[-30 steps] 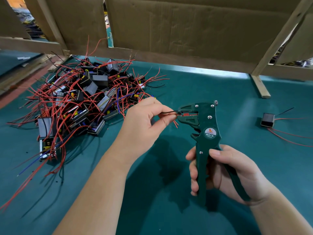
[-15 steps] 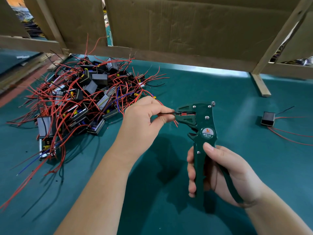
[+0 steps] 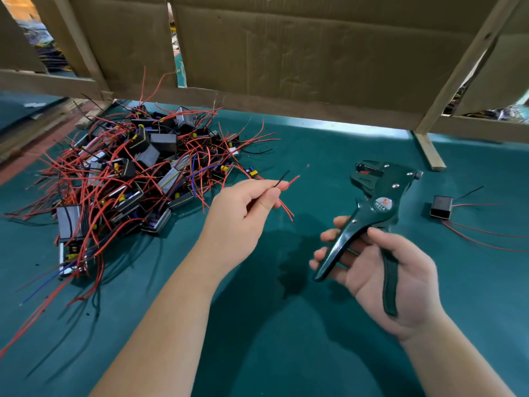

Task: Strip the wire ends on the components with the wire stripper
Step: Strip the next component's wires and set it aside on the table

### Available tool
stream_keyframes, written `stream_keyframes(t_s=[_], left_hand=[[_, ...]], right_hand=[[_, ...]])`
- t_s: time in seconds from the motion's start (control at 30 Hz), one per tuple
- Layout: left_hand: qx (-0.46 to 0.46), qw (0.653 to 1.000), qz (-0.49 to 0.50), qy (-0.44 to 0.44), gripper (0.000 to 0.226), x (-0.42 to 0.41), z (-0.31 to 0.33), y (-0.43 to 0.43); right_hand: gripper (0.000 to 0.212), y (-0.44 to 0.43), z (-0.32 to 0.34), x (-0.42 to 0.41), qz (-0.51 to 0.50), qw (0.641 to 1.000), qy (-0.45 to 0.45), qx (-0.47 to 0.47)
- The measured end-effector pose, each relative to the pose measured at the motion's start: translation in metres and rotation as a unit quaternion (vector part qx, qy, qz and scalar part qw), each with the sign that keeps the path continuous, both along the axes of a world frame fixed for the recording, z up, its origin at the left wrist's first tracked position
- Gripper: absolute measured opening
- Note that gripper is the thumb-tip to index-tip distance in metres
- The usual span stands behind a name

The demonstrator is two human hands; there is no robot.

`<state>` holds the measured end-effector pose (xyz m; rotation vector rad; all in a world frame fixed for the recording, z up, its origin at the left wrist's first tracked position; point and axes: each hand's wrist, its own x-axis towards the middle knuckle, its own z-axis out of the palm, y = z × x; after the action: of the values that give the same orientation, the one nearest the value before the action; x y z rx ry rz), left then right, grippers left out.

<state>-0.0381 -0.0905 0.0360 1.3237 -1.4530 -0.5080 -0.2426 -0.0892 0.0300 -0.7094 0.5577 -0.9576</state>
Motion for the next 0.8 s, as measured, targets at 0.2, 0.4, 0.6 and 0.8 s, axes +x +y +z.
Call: stream_keyframes(t_s=[0.2,0.4,0.6,0.8], left_hand=[[0.080,0.881,-0.070,0.461,0.023,-0.020,0.009,-0.001],[0.148,0.815,-0.109,0.550,0.012,-0.032,0.010,0.004],[0.079,0.812,0.024,0.578,0.025,-0.011,0.001,-0.012],[0.062,0.880,0.115,0.457,0.028,0.022,-0.012,-0.020]], right_hand=[[0.068,0.010,-0.002,0.009,0.107,0.992,-0.006,-0.070],[0.068,0.019,-0.006,0.018,0.171,0.980,0.080,-0.069],[0.063,0.017,-0.001,0.012,0.225,0.969,0.087,-0.057],[0.062,0.007,0.016,-0.020,0.255,0.966,0.005,-0.050]])
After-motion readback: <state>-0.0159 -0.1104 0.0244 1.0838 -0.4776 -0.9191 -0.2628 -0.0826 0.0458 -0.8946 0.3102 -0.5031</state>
